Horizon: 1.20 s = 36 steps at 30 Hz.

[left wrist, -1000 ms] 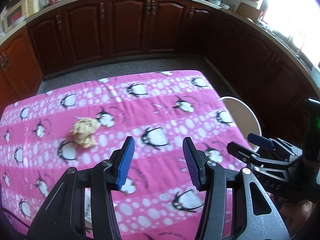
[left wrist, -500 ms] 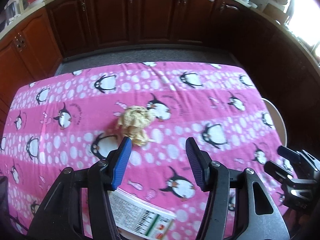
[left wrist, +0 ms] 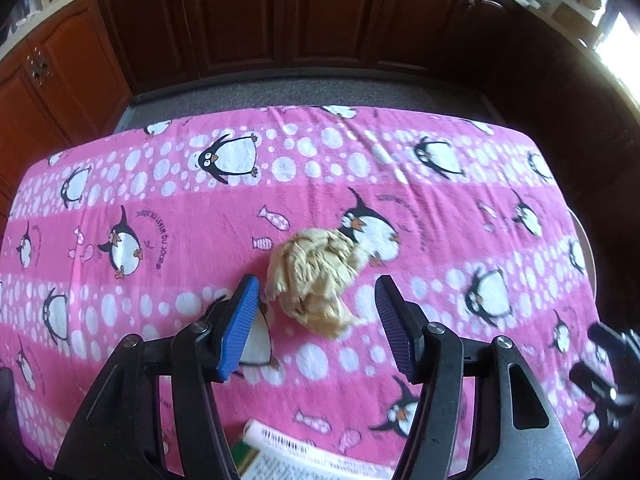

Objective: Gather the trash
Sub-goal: 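Grasp the crumpled beige paper with the left gripper while the right grasps the WATERMELON FROST box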

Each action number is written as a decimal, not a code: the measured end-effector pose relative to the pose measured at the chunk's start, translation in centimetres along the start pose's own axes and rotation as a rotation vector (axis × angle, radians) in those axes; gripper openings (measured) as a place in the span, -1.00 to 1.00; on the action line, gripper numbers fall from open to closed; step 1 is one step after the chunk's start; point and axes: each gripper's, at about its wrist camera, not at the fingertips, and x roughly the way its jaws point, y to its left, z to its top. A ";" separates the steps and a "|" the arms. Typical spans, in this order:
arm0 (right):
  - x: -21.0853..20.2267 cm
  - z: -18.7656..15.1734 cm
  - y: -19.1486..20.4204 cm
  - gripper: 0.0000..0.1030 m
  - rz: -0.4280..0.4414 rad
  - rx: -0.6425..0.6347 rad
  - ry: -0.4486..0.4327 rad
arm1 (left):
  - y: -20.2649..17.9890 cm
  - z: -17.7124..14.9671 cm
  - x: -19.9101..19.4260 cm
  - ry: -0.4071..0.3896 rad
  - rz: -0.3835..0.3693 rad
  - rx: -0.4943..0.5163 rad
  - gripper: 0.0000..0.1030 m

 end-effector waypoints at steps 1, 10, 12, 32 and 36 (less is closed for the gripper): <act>0.1 0.0 0.0 0.35 0.001 0.000 0.003 | 0.0 0.3 0.5 0.007 -0.003 -0.006 0.14; 0.4 0.0 0.0 0.35 0.007 0.005 0.010 | -1.1 0.2 2.1 0.016 0.017 0.045 -0.40; 0.5 0.0 0.0 0.35 0.007 0.008 0.014 | -1.1 0.0 2.1 0.014 0.005 0.052 -0.48; 4.1 -0.7 7.4 0.35 0.169 -0.175 0.115 | 3.7 -3.9 -6.4 -0.079 0.004 0.041 -0.55; 5.2 -0.8 10.4 0.35 0.234 -0.238 0.148 | 6.0 -5.6 -7.7 -0.062 0.023 0.009 -0.55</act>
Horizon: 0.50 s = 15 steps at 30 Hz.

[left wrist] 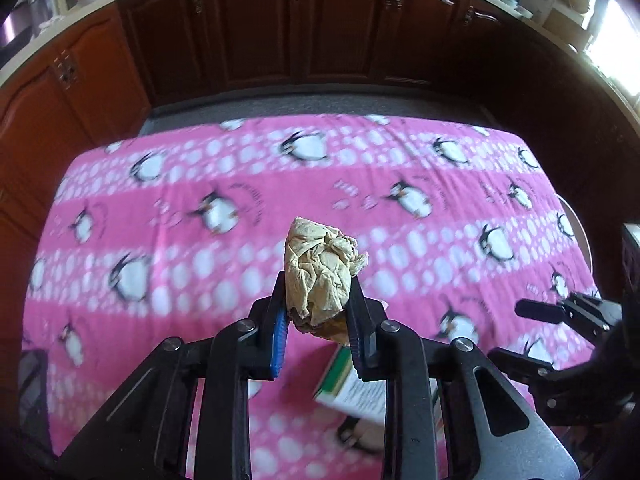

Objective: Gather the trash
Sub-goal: 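Grasp the crumpled beige paper with the left gripper while the right grasps the WATERMELON FROST box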

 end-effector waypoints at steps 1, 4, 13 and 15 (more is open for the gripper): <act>0.3 0.2 0.8 0.35 0.014 -0.024 0.008 | 0.5 -0.4 -0.3 0.004 0.007 -0.006 -0.55; 1.4 0.7 3.2 0.35 0.042 -0.095 0.027 | 2.2 -2.1 -0.9 0.033 0.028 -0.030 -0.55; 4.7 1.1 8.6 0.43 0.065 -0.268 0.088 | 4.5 -5.8 -1.2 0.079 0.031 -0.088 -0.55; 5.6 1.1 9.4 0.43 0.049 -0.300 0.100 | 4.7 -6.1 -1.1 0.080 0.034 -0.097 -0.55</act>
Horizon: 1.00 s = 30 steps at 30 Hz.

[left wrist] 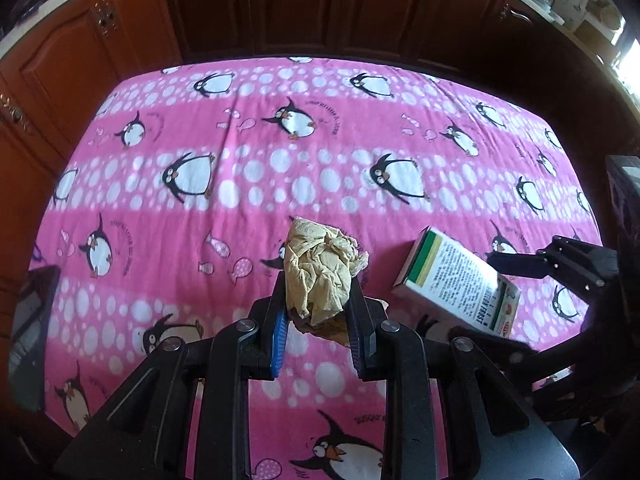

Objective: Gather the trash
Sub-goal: 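Grasp the crumpled beige paper with the left gripper while the right grasps the WATERMELON FROST box, then carry the crumpled paper and medicine box over the white bin with both grippers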

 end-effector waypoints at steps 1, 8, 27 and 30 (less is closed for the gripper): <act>0.5 0.1 0.1 0.43 -0.018 -0.008 0.004 | 0.0 0.0 0.1 0.001 0.001 -0.001 -0.55; 0.5 0.0 -1.3 0.03 -0.067 0.059 -0.040 | -0.6 0.2 0.5 -0.005 -0.004 0.002 -0.55; -10.5 -5.5 -9.8 0.00 -0.164 0.330 -0.243 | -11.0 3.9 -0.9 -0.042 -0.171 0.163 -0.55; -12.6 -7.1 -11.6 0.00 -0.200 0.377 -0.271 | -13.4 4.4 -1.1 -0.041 -0.214 0.201 -0.55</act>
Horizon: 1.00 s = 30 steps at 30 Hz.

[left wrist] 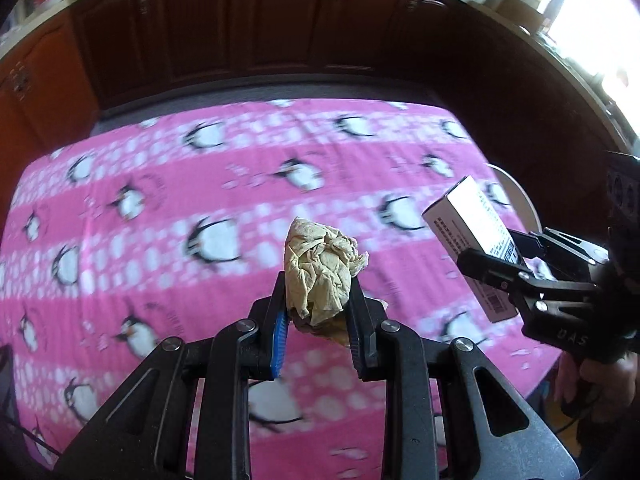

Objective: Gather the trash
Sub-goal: 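Carry the crumpled paper and medicine box over the white bin with both grippers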

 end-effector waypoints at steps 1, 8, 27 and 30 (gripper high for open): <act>-0.7 -0.1 -1.0 0.00 -0.012 0.020 -0.012 | -0.9 0.3 0.2 -0.001 -0.008 0.017 -0.55; -4.8 -1.4 -8.3 0.00 -0.104 0.164 -0.066 | -7.7 2.7 1.5 0.010 -0.093 0.130 -0.55; -8.8 -5.9 -26.2 0.00 -0.334 0.498 -0.065 | -28.1 8.1 9.2 0.088 -0.269 0.323 -0.55; -8.1 -6.6 -28.0 0.00 -0.340 0.531 -0.050 | -29.6 8.5 10.8 0.102 -0.262 0.330 -0.55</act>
